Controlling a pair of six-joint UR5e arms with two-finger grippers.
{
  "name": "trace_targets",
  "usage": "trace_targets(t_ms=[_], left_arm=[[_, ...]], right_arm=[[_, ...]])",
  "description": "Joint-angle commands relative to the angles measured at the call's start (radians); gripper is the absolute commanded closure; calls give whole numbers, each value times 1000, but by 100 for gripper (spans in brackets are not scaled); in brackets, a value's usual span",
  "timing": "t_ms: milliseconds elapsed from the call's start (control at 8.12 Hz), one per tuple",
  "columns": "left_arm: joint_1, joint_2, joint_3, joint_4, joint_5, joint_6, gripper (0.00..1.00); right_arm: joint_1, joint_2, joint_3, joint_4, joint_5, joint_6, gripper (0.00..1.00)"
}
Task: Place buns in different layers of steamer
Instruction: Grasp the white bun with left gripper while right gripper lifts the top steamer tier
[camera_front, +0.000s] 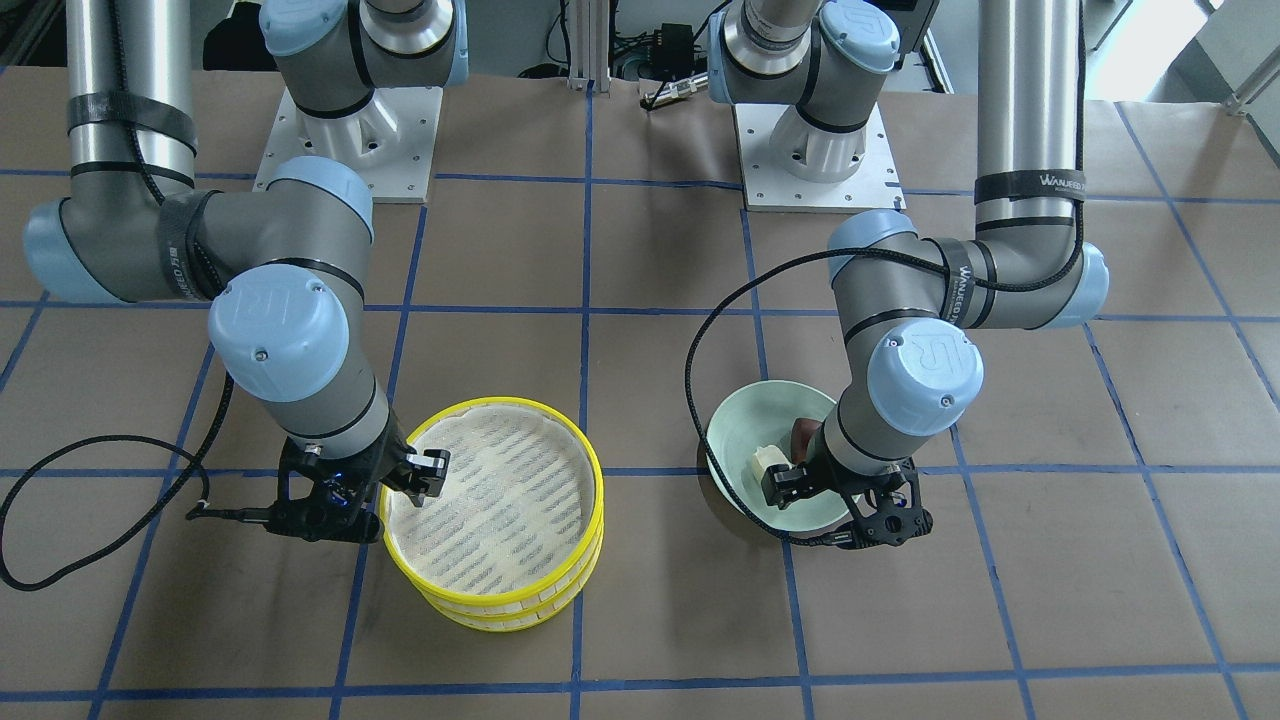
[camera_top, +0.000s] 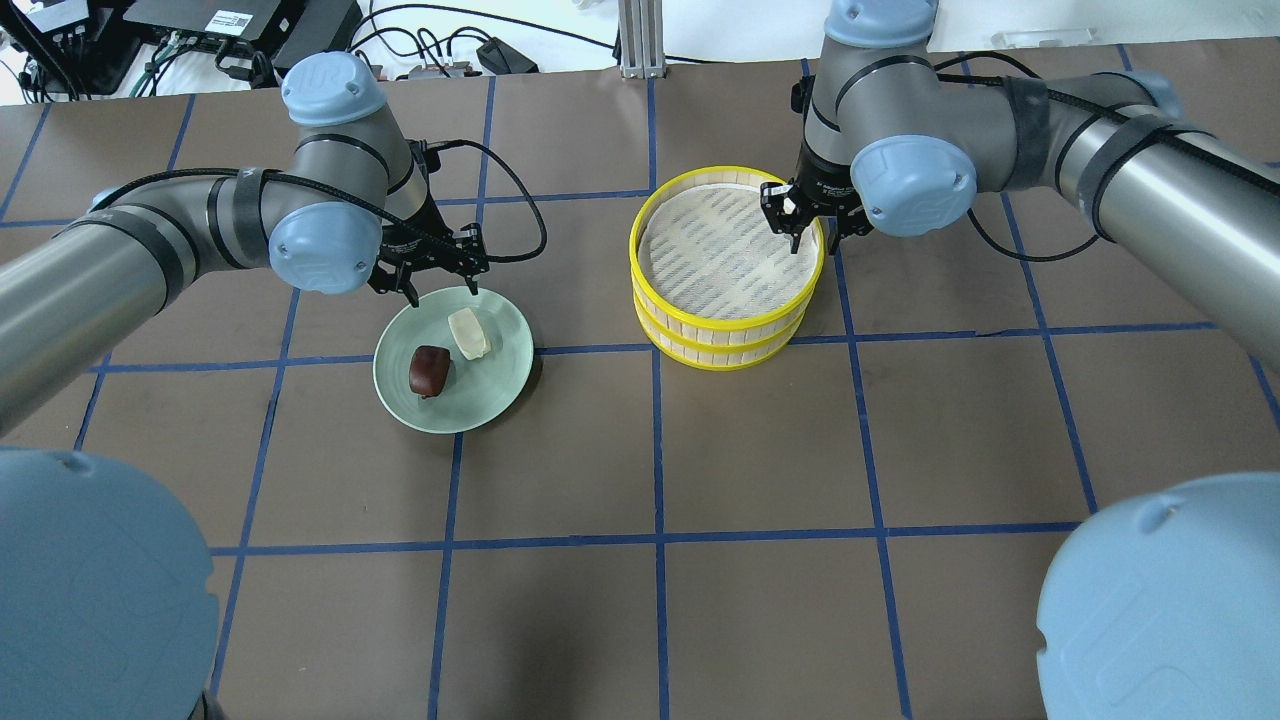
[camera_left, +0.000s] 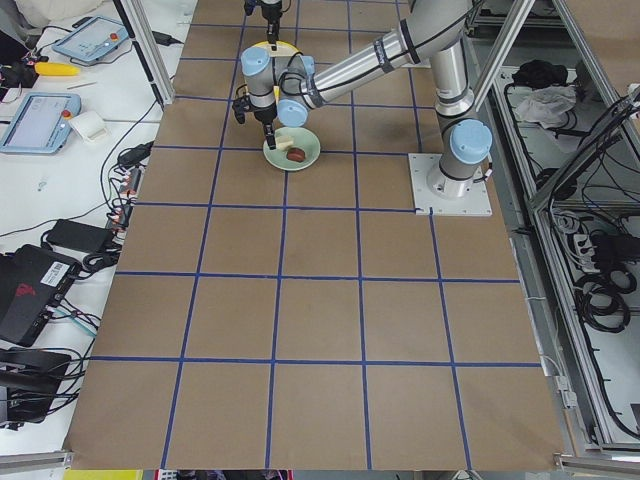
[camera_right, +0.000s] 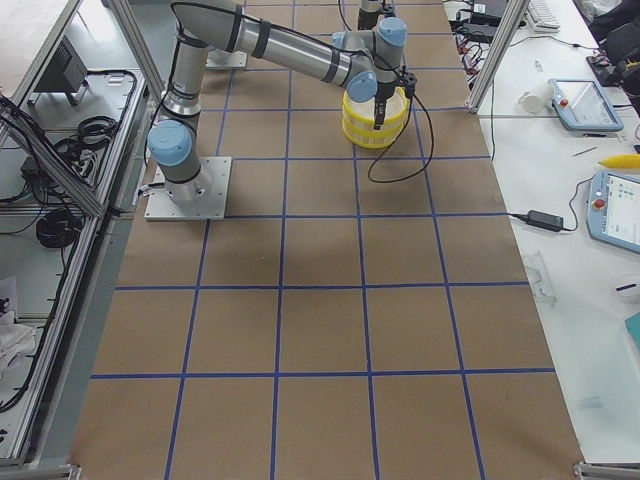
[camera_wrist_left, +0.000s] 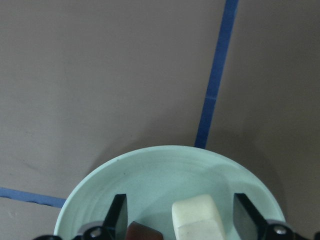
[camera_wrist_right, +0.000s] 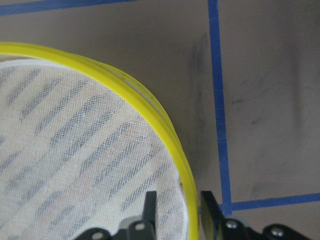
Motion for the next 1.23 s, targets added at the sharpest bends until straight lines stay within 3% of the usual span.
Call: trace_targets(t_ms=[0, 493, 739, 862, 1108], left_arm=[[-7, -13, -17, -8, -22, -25, 29], [-8, -19, -22, -44, -65, -23, 29], [-8, -33, -22, -44, -60, -23, 30], [-8, -35, -22, -45, -59, -23, 42], [-8, -35, -21, -45, -63, -31, 97]], right_arm=[[0, -2, 1, 1, 0, -6, 100], [-8, -30, -10, 16, -36, -37, 100], [-53, -108, -16, 91, -45, -111, 100], [-108, -164, -25, 169, -7, -115, 100], [-185, -243, -146, 403, -5, -250, 100]])
